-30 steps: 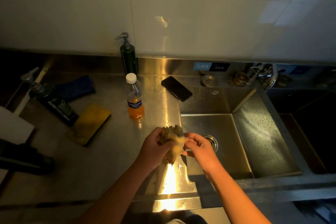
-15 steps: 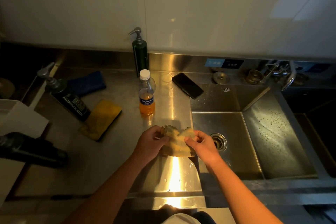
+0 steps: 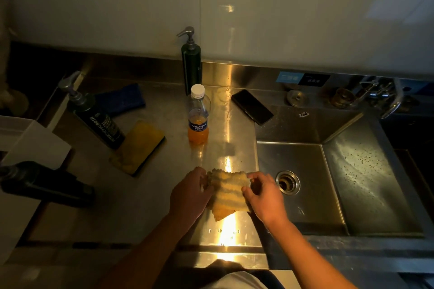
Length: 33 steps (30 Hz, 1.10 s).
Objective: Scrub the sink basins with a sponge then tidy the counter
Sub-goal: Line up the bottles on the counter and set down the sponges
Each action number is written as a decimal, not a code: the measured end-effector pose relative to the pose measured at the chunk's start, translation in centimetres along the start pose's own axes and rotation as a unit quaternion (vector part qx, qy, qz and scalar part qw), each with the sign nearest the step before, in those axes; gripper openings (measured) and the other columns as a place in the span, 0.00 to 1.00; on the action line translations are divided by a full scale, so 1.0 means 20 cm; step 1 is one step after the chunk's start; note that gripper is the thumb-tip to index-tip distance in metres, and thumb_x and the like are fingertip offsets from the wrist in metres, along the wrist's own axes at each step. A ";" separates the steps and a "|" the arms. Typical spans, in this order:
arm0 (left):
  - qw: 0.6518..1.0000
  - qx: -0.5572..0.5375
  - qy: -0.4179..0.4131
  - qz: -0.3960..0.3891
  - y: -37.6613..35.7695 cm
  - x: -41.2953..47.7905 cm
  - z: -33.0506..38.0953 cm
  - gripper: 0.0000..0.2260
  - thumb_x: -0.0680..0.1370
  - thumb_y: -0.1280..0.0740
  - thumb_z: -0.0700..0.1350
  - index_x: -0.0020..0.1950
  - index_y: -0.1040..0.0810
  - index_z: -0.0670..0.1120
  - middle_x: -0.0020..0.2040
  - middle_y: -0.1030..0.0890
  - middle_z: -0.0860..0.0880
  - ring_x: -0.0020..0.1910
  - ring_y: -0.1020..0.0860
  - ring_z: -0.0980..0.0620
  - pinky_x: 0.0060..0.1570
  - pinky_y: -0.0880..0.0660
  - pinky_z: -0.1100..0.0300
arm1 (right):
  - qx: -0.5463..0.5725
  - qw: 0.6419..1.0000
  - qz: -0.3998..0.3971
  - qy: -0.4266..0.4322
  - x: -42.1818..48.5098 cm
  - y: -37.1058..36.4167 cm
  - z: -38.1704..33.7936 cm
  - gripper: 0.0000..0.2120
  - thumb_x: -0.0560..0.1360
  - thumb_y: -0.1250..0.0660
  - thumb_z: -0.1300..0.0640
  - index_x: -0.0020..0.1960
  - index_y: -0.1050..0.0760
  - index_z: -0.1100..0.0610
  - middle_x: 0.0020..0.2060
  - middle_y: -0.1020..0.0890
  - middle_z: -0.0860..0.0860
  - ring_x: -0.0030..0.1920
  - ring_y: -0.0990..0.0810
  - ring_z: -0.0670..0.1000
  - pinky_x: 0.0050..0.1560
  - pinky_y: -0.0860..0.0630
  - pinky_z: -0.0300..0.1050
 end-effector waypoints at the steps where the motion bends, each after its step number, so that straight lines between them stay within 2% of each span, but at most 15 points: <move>1: 0.999 0.019 -0.026 0.008 0.00 0.00 -0.01 0.14 0.74 0.28 0.56 0.56 0.25 0.55 0.50 0.21 0.58 0.47 0.23 0.59 0.43 0.27 0.62 | -0.007 1.000 -0.004 0.017 0.00 0.01 0.00 0.13 0.75 0.28 0.51 0.58 0.24 0.43 0.50 0.24 0.42 0.46 0.22 0.41 0.45 0.25 0.33; 4: 0.988 0.087 -0.128 -0.016 -0.01 0.01 -0.04 0.22 0.73 0.29 0.56 0.65 0.26 0.54 0.62 0.25 0.54 0.60 0.27 0.54 0.56 0.25 0.56 | -0.007 0.998 -0.040 0.042 0.01 0.00 0.02 0.17 0.75 0.27 0.52 0.63 0.24 0.45 0.53 0.25 0.42 0.48 0.22 0.41 0.50 0.23 0.34; 6: 0.972 0.138 -0.187 -0.042 -0.03 0.02 -0.04 0.22 0.73 0.29 0.56 0.66 0.26 0.54 0.67 0.27 0.53 0.65 0.28 0.51 0.60 0.27 0.53 | -0.019 0.997 -0.055 0.041 0.01 -0.01 0.03 0.19 0.76 0.28 0.52 0.65 0.25 0.46 0.55 0.25 0.43 0.50 0.22 0.42 0.55 0.22 0.37; 9: 0.954 0.182 -0.234 -0.046 -0.06 0.02 -0.04 0.22 0.71 0.28 0.55 0.63 0.25 0.53 0.65 0.25 0.51 0.63 0.26 0.48 0.57 0.26 0.51 | -0.040 0.997 -0.054 0.042 0.01 -0.03 0.04 0.19 0.77 0.29 0.53 0.67 0.26 0.46 0.58 0.26 0.42 0.53 0.24 0.43 0.58 0.26 0.34; 12: 0.947 0.206 -0.246 -0.038 -0.07 0.02 -0.04 0.22 0.69 0.27 0.55 0.62 0.24 0.52 0.63 0.23 0.50 0.61 0.24 0.47 0.54 0.25 0.50 | -0.052 0.996 -0.053 0.050 0.01 -0.04 0.04 0.19 0.77 0.30 0.53 0.67 0.26 0.46 0.59 0.26 0.43 0.55 0.24 0.43 0.59 0.25 0.36; 16: 0.941 0.229 -0.245 -0.054 -0.06 0.03 -0.05 0.22 0.72 0.32 0.59 0.63 0.23 0.52 0.65 0.24 0.50 0.63 0.25 0.47 0.57 0.26 0.49 | -0.052 0.996 -0.061 0.041 0.02 -0.03 0.04 0.19 0.77 0.30 0.54 0.67 0.26 0.46 0.58 0.25 0.43 0.52 0.23 0.43 0.58 0.23 0.39; 20: 0.941 0.234 -0.230 -0.087 -0.03 0.03 -0.04 0.26 0.73 0.39 0.63 0.67 0.25 0.52 0.70 0.27 0.49 0.68 0.29 0.47 0.65 0.30 0.47 | -0.048 0.995 -0.081 0.036 0.04 0.01 0.02 0.19 0.76 0.28 0.51 0.66 0.25 0.45 0.53 0.24 0.42 0.45 0.23 0.41 0.47 0.28 0.28; 21: 0.944 0.232 -0.212 -0.102 -0.02 0.03 -0.03 0.28 0.74 0.40 0.63 0.70 0.26 0.52 0.72 0.29 0.50 0.70 0.31 0.48 0.68 0.33 0.47 | -0.046 0.995 -0.081 0.041 0.04 0.03 0.02 0.19 0.76 0.28 0.51 0.65 0.25 0.45 0.53 0.23 0.42 0.45 0.22 0.42 0.47 0.27 0.29; 24: 0.954 0.221 -0.167 -0.111 0.00 0.01 -0.01 0.32 0.76 0.47 0.66 0.75 0.32 0.51 0.76 0.34 0.51 0.74 0.36 0.51 0.72 0.40 0.52 | -0.039 0.994 -0.090 0.044 0.04 0.06 0.02 0.18 0.75 0.27 0.52 0.63 0.24 0.44 0.54 0.21 0.44 0.50 0.20 0.46 0.51 0.20 0.41; 27: 0.960 0.227 -0.133 -0.096 0.02 -0.02 0.04 0.36 0.75 0.55 0.68 0.76 0.34 0.51 0.77 0.35 0.52 0.74 0.37 0.51 0.73 0.42 0.53 | -0.006 0.994 -0.108 0.029 0.04 0.12 0.00 0.16 0.76 0.30 0.48 0.63 0.25 0.45 0.54 0.21 0.46 0.49 0.20 0.46 0.44 0.22 0.36; 28: 0.962 0.226 -0.123 -0.088 0.03 -0.04 0.06 0.36 0.75 0.56 0.68 0.76 0.33 0.51 0.77 0.34 0.51 0.74 0.36 0.51 0.73 0.42 0.53 | -0.008 0.993 -0.113 0.033 0.04 0.14 0.00 0.17 0.77 0.31 0.46 0.65 0.25 0.45 0.56 0.20 0.46 0.50 0.19 0.47 0.45 0.21 0.38; 30: 0.964 0.230 -0.108 -0.074 0.04 -0.08 0.09 0.36 0.75 0.57 0.69 0.75 0.31 0.52 0.75 0.31 0.51 0.72 0.34 0.51 0.72 0.40 0.51 | -0.035 0.991 -0.120 0.054 0.02 0.16 -0.01 0.18 0.78 0.34 0.45 0.67 0.26 0.46 0.59 0.20 0.48 0.56 0.20 0.49 0.55 0.21 0.48; 31: 0.964 0.235 -0.104 -0.063 0.04 -0.11 0.11 0.36 0.76 0.58 0.69 0.74 0.30 0.52 0.73 0.29 0.51 0.71 0.32 0.51 0.71 0.38 0.51 | -0.046 0.989 -0.119 0.068 0.01 0.18 -0.02 0.19 0.78 0.35 0.45 0.67 0.26 0.47 0.61 0.20 0.48 0.58 0.21 0.49 0.59 0.23 0.49; 33: 0.963 0.244 -0.110 -0.034 0.06 -0.16 0.14 0.36 0.78 0.60 0.70 0.70 0.26 0.52 0.68 0.23 0.51 0.65 0.26 0.50 0.67 0.33 0.50 | -0.068 0.987 -0.113 0.095 -0.02 0.19 -0.04 0.20 0.79 0.37 0.42 0.69 0.27 0.47 0.64 0.22 0.47 0.62 0.24 0.47 0.63 0.28 0.44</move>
Point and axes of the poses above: each hand's wrist, its own x-axis towards the middle knuckle, its own y-axis out of the back of the hand, z = x × y, the point moved 2 cm from there along x, towards the middle knuckle
